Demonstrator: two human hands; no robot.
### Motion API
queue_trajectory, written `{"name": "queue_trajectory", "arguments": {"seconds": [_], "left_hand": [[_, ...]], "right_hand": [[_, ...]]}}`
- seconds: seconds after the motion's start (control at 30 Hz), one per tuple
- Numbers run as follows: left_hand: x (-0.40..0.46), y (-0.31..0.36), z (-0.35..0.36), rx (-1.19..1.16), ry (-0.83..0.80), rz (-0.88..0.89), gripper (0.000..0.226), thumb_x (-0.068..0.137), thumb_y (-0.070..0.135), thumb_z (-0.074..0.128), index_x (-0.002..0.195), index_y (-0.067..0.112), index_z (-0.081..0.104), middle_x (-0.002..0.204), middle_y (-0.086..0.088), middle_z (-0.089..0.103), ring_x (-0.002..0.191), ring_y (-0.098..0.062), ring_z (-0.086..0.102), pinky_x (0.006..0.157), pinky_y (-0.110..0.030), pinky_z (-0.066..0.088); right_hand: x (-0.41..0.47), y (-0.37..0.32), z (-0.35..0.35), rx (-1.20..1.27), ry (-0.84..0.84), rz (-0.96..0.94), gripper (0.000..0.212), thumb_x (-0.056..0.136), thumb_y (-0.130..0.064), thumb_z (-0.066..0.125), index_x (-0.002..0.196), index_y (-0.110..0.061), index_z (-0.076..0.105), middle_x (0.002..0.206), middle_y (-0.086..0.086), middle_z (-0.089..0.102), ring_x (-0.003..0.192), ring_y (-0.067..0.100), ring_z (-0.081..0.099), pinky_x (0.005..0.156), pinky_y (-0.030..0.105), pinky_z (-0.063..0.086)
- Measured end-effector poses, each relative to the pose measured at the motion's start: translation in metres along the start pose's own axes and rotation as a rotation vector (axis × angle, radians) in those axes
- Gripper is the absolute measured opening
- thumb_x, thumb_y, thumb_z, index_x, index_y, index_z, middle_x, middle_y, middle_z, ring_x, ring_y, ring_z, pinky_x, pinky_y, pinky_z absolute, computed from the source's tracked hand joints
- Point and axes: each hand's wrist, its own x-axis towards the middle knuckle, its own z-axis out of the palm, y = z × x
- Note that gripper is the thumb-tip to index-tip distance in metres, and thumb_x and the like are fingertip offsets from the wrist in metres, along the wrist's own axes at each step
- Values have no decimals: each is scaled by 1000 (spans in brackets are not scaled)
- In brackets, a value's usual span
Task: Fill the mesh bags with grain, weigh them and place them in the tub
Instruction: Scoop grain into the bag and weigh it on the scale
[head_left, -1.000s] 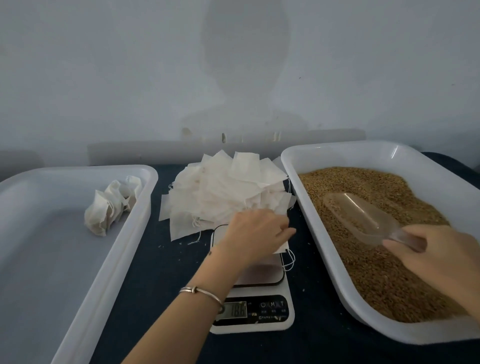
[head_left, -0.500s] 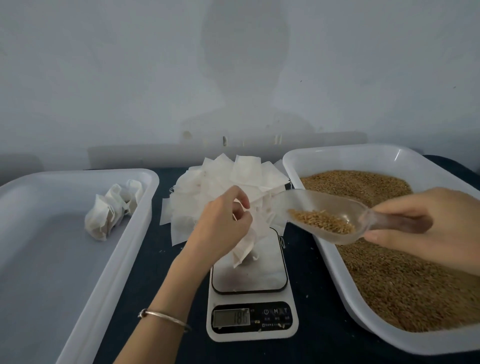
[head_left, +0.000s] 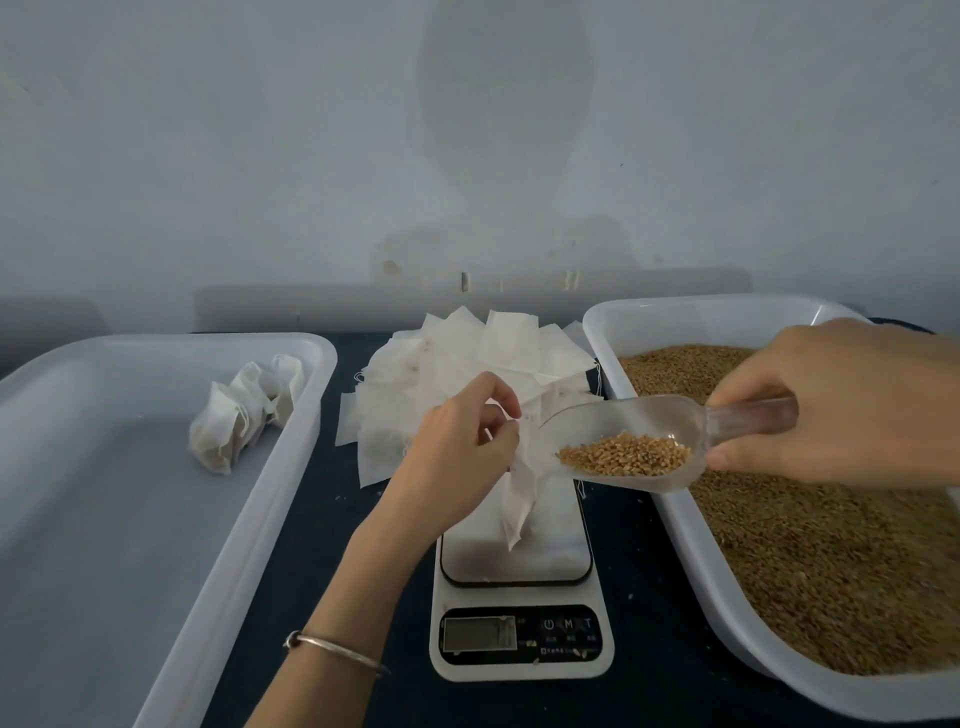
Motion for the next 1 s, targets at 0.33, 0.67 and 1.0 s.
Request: {"name": "queue_trajectory", "arguments": {"seconds": [0.33,0.67,1.0], "left_hand": [[-3,0,3,-25,-10,-7,20,94,10,50,84,27,47,64,-3,62,50,-4,42,49,-11,36],[-3,1,5,-47,-10,-17,17,93,9,51,86,24,49,62,1,64,49,-2,45,50,-10,37],[-3,1,4,-56,4,-22,18,92,8,51,85,24,49,62,0,65,48,-1,46,49,-10,36]], "right_hand": [[3,-5,-10,-115,40,-7,50,39,-80,35,83,-66,54,72,-25,66,73,0,62,70,32,54],[3,-13,-15,-148,52,45,26,56,-68,59,79,-57,61,70,-20,66,67,4,61,68,31,54],[2,-9,-13,-119,53,48,29,51,-70,53,80,-68,53,68,-22,65,66,3,61,66,32,54]]}}
